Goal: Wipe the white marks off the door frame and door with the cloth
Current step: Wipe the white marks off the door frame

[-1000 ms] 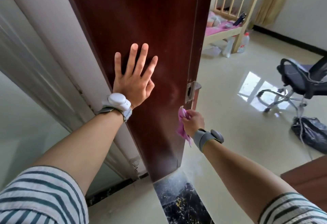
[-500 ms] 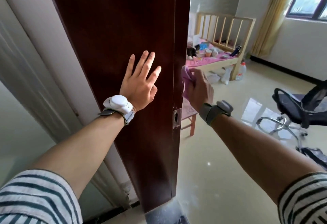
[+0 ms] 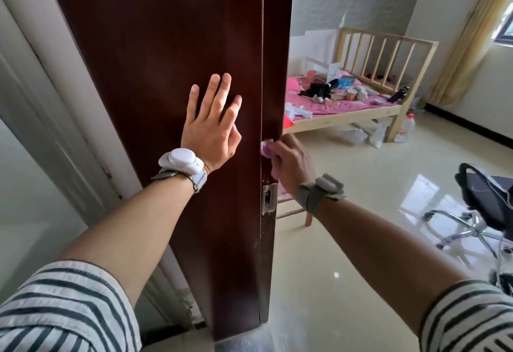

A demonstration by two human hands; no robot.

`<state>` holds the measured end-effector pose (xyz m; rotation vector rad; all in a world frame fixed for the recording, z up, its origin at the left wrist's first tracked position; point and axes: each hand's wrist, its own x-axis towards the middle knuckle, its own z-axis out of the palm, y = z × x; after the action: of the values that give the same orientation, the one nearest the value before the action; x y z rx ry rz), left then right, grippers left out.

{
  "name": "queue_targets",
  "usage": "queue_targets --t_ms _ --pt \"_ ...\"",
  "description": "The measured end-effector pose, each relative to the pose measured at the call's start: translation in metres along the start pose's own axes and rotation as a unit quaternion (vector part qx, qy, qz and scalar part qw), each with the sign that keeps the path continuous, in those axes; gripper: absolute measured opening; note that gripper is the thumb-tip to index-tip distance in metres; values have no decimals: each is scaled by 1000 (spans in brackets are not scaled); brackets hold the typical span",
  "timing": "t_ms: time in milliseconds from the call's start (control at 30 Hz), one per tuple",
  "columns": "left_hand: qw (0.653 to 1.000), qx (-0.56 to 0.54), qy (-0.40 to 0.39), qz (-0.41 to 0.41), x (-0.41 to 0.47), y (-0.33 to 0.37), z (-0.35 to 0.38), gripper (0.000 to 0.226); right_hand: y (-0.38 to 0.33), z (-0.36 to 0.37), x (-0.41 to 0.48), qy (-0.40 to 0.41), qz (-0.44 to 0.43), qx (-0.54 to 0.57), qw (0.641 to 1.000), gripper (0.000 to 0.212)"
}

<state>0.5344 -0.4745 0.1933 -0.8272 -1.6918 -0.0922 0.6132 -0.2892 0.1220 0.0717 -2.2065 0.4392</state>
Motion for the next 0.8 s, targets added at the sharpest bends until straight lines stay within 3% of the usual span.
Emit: queue_targets --t_ms 100,233,400,600,800 --pt "1000 0 0 2 -2 -2 0 48 13 -2 -24 -77 55 -20 995 11" --pt "999 16 -2 -31 -4 10 3 50 16 -14 -16 -48 58 10 997 20" --pt "999 33 -20 -30 -13 15 7 57 -1 4 -19 -76 58 -9 995 14" --pt "998 48 -20 -17 -18 13 11 60 21 15 -60 -220 137 -58 964 17" --pt "997 64 -11 -31 -19 18 19 61 13 9 -55 -114 128 -1 985 15"
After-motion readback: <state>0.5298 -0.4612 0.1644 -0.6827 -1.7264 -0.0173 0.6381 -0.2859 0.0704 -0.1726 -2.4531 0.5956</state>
